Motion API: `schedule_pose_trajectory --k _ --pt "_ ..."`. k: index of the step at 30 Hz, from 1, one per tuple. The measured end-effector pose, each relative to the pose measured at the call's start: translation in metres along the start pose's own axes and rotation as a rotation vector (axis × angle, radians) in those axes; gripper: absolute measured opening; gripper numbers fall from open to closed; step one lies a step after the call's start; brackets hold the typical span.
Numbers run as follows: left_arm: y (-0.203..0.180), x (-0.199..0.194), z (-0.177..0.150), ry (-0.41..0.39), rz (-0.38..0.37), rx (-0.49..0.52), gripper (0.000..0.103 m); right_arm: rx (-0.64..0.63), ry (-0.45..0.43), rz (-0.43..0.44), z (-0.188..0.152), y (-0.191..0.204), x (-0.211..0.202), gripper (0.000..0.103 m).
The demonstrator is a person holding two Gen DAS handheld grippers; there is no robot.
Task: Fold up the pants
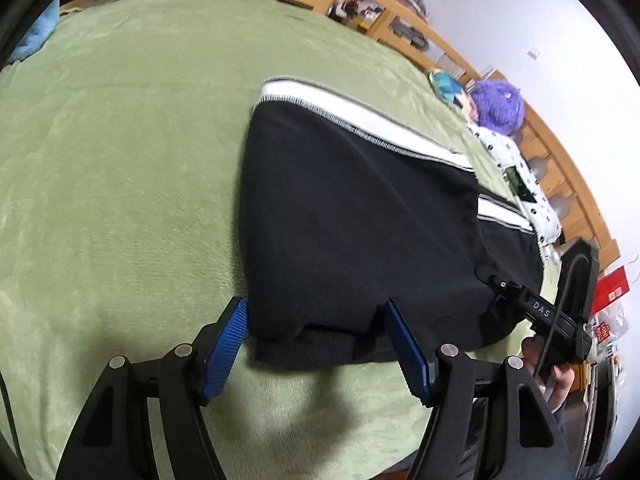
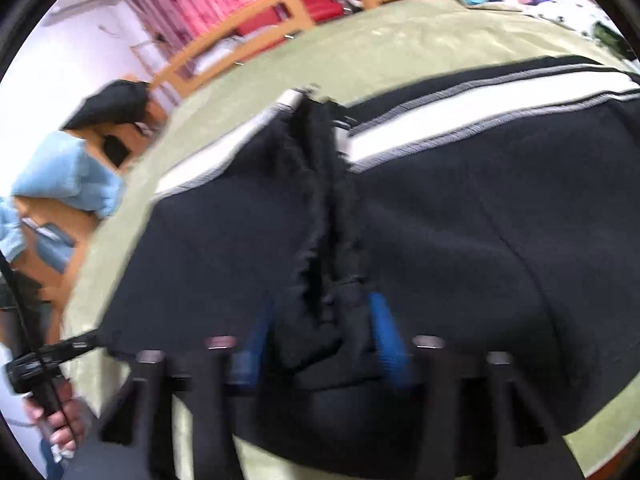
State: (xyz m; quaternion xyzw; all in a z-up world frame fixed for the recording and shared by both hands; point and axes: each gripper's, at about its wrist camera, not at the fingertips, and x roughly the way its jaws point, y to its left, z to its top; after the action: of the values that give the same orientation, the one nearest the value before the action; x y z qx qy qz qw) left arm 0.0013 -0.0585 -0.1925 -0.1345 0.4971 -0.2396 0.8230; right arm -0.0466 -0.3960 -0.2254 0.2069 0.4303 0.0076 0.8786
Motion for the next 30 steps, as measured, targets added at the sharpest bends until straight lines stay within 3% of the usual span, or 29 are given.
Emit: schedule_pose_trajectory --k 5,9,14,17,21,23,27,30 --pt "0.005 -0.012 -0.001 -0.039 -0.028 -0.010 0.068 0.042 -0.118 0.132 -0.008 -0.005 -0.045 0.026" --pt "0.018 -0.008 0.003 -0.026 -0.026 -0.054 0.068 0.003 -0.002 0.025 -0.023 -0.001 -0.018 0.033" --pt "0.026 -0.007 0.012 -0.046 -0.004 -0.066 0.068 0.043 -0.020 0.082 -0.025 -0.012 -0.043 0.049" --pt "0.021 0.001 0.028 -0.054 0.023 -0.041 0.068 0.041 -0.126 -0.009 -0.025 -0.032 -0.080 0.064" --pt "0.019 0.022 0.048 -0.020 0.032 -0.022 0.068 0.132 -0.217 -0.233 -0.021 -0.089 -0.122 0.064" --pt "0.021 0.035 0.055 0.004 0.039 -0.031 0.066 0.192 -0.233 -0.289 -0.021 -0.117 -0.134 0.064" --pt "0.031 0.055 0.061 0.016 0.053 -0.066 0.066 0.302 -0.233 -0.360 -0.024 -0.172 -0.142 0.064" --pt "0.029 0.062 0.066 0.016 0.050 -0.059 0.066 0.375 -0.217 -0.304 -0.024 -0.200 -0.134 0.064"
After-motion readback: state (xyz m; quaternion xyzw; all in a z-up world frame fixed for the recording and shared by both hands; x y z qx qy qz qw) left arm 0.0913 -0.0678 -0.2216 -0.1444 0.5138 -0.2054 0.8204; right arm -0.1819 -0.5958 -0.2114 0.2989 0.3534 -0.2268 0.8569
